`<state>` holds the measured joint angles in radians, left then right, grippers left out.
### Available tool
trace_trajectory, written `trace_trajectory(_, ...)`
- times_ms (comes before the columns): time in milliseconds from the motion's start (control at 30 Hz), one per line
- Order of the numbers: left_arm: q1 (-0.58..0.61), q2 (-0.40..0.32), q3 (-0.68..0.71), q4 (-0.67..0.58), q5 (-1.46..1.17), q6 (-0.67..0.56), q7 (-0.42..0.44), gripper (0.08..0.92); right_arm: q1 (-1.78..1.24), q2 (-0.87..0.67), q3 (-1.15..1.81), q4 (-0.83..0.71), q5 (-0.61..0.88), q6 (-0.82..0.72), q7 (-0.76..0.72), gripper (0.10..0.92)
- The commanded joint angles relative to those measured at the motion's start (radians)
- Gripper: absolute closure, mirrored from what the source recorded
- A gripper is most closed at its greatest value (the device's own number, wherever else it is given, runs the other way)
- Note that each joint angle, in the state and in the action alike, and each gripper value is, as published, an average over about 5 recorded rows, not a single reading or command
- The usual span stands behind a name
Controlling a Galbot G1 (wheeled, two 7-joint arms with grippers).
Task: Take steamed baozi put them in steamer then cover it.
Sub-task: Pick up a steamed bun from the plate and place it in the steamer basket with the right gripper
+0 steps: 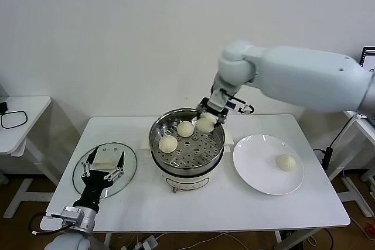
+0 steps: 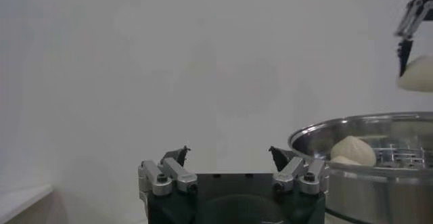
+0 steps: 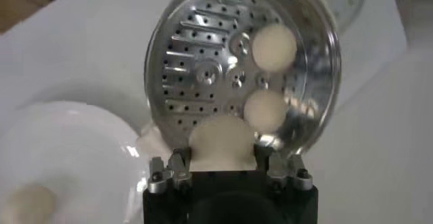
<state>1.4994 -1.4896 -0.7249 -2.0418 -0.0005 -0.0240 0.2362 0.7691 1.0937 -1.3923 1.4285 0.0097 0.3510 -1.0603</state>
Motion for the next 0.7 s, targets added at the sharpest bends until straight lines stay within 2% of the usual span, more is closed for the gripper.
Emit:
trace_trajectory(33, -0.005, 0.003, -0.002, 0.021, 0.000, 0.000, 0.003, 0.177, 0.005, 0.098, -0.065, 0.006, -0.122, 0.273, 0.104, 0.372)
trace_trajectory(700, -0.013, 0.007, -0.033, 0.052, -0.001, -0.004, 0.013, 0.177, -0.085, 0.158, -0.105, -0.034, -0.130, 0.308, 0.108, 0.372)
